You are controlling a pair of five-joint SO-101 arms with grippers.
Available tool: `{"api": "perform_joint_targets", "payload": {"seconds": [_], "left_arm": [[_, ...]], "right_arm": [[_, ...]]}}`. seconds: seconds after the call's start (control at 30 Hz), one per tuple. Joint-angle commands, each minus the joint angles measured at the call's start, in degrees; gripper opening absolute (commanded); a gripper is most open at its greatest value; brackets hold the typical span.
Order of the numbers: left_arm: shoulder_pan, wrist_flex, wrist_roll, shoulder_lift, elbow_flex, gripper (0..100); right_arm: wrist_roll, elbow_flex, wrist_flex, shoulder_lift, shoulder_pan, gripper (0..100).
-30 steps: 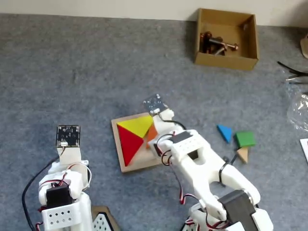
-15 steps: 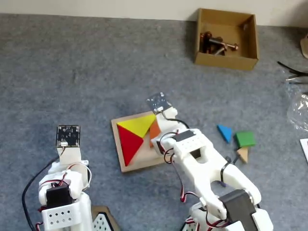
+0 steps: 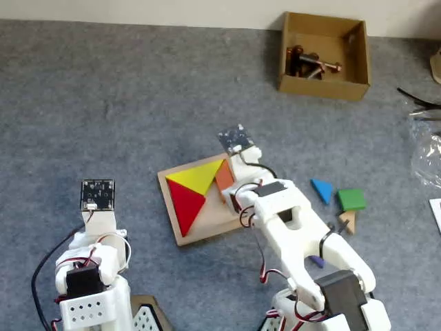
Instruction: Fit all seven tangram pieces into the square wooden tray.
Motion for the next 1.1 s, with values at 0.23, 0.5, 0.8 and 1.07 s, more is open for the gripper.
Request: {"api": "perform_joint_targets", "payload": {"seconds": [0.23,0.5,0.8,1.07], "left_arm": [[-0.75,0.26,0.53,-0.40,1.10,1],[-0.75,0.26,0.53,-0.40,1.10,1],[-0.75,0.26,0.53,-0.40,1.10,1],[-0.75,0.26,0.53,-0.40,1.10,1]], "right_arm": [[0.62,-3.82,-1.89,-0.75,1.45,0.5],[0.44,-8.48,5.05,-0.75,4.35,0.5],[0.35,-11.21,7.69,-0.75,4.35,0.5],[0.35,-11.38,9.98,-0.84,3.38,0.5]]}}
